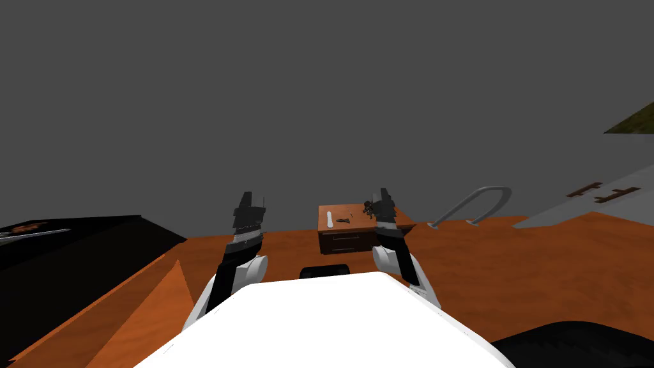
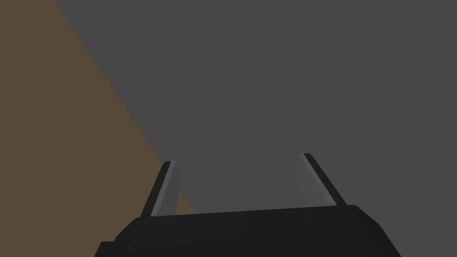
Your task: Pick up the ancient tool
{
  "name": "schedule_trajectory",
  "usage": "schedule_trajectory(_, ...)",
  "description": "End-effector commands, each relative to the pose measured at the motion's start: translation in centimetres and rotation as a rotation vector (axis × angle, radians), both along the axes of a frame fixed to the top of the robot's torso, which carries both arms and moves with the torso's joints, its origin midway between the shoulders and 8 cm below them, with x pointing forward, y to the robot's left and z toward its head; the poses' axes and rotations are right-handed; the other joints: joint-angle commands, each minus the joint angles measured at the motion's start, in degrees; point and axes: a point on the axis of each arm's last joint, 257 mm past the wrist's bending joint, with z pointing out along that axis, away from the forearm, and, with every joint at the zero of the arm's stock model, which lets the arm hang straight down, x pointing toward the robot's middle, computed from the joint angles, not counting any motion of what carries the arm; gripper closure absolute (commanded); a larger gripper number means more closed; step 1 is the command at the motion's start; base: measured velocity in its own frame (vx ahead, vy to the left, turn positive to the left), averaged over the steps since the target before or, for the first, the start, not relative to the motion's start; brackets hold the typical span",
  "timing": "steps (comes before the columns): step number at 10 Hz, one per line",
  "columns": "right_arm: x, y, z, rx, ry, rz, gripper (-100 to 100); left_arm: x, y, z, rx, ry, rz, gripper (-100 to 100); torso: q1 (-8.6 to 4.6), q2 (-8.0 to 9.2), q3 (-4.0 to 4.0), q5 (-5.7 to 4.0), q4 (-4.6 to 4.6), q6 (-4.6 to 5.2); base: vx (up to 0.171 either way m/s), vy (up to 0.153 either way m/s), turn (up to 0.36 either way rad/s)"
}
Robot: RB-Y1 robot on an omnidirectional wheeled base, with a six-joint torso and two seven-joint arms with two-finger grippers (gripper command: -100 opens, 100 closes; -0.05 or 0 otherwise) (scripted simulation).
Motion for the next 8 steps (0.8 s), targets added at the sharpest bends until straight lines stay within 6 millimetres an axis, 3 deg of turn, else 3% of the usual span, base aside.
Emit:
schedule_trajectory(1,0.3,0.2,-0.7,-0.036,0.024,0.008,-100,0.0,0.0,0.0,0.000,0.000,0.000,0,0.00,0.00,0.00,0.00,0.00,0.00,-0.008,0.008,0.049)
schedule_trajectory(4,1.3,0.7,-3.8,-0.138,0.107,0.020,-100,0.0,0.0,0.0,0.000,0.000,0.000,0,0.06,0.08,0.04,0.01,0.02,-0.01,-0.026,0.025,0.123)
schedule_trajectory(8,2.5,0.6,-10.9,-0.324,0.278,0.022,-100,0.0,0.0,0.0,0.000,0.000,0.000,0,0.17,0.20,0.11,0.04,0.04,-0.01,-0.049,0.053,0.184)
